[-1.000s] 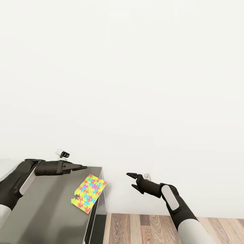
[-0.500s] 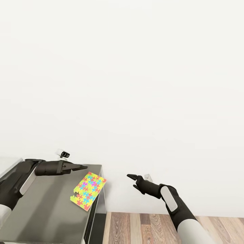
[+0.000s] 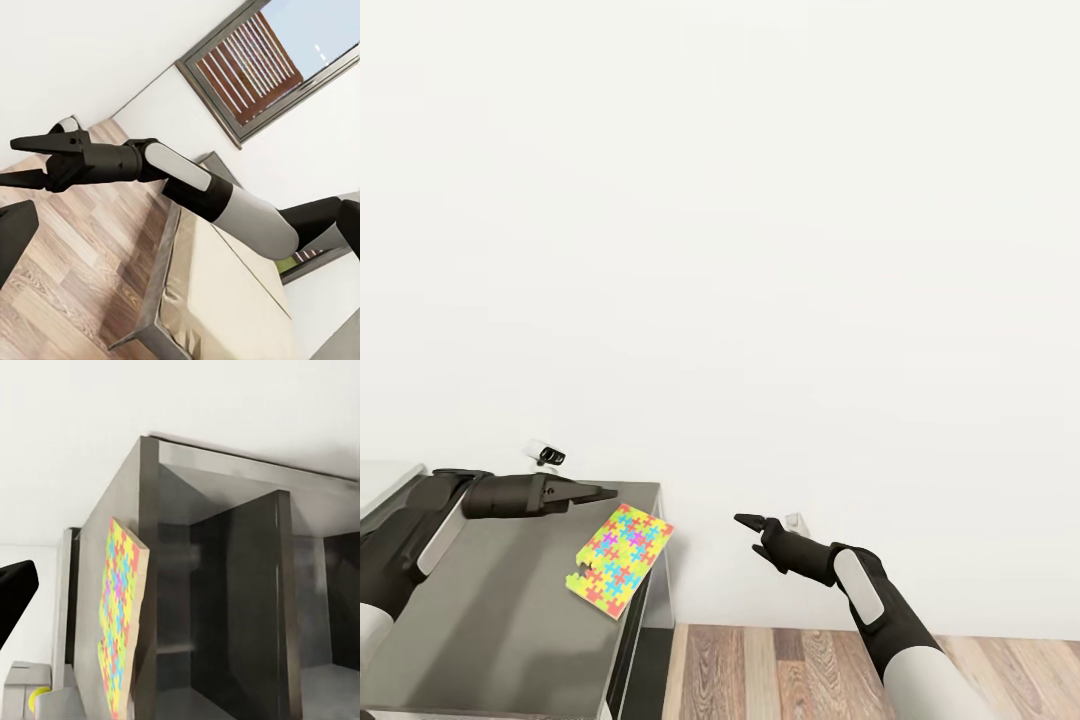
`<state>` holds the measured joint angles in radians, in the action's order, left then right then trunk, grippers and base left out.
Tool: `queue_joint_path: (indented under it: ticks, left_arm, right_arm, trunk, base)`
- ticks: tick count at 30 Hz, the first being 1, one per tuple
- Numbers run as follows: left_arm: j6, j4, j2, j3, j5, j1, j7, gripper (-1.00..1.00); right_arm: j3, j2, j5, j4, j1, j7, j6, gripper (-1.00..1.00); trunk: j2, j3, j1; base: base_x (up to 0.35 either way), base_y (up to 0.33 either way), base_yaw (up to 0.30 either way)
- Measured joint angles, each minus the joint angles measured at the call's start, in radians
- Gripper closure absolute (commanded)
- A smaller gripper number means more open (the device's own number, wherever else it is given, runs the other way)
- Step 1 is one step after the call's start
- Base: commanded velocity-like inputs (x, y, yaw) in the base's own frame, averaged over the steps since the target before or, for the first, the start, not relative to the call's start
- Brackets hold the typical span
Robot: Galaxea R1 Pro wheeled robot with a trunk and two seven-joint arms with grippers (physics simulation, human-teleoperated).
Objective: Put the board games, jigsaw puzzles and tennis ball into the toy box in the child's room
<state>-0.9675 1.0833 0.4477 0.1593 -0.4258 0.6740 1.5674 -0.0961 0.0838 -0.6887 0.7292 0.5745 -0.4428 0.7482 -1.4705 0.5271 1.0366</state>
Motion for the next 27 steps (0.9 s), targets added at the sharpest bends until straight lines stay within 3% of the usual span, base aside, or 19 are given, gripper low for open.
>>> queue_joint_path:
  ticks: [9,27]
  left_arm:
    - [0.003,0.000,0.002,-0.001,-0.003,0.000,0.000,-1.00]
    - [0.008,0.000,-0.002,-0.001,0.000,-0.001,0.000,-1.00]
  right_arm:
    - [0.000,0.000,0.003,0.003,0.000,0.001,0.002,-1.00]
    - [-0.001,0.000,-0.006,0.001,0.000,-0.041,0.011,-1.00]
  trunk:
    - [0.000,0.000,0.000]
    - [0.000,0.000,0.000]
  base:
    - [0.000,0.012,0.000]
    - [0.000,0.123,0.000]
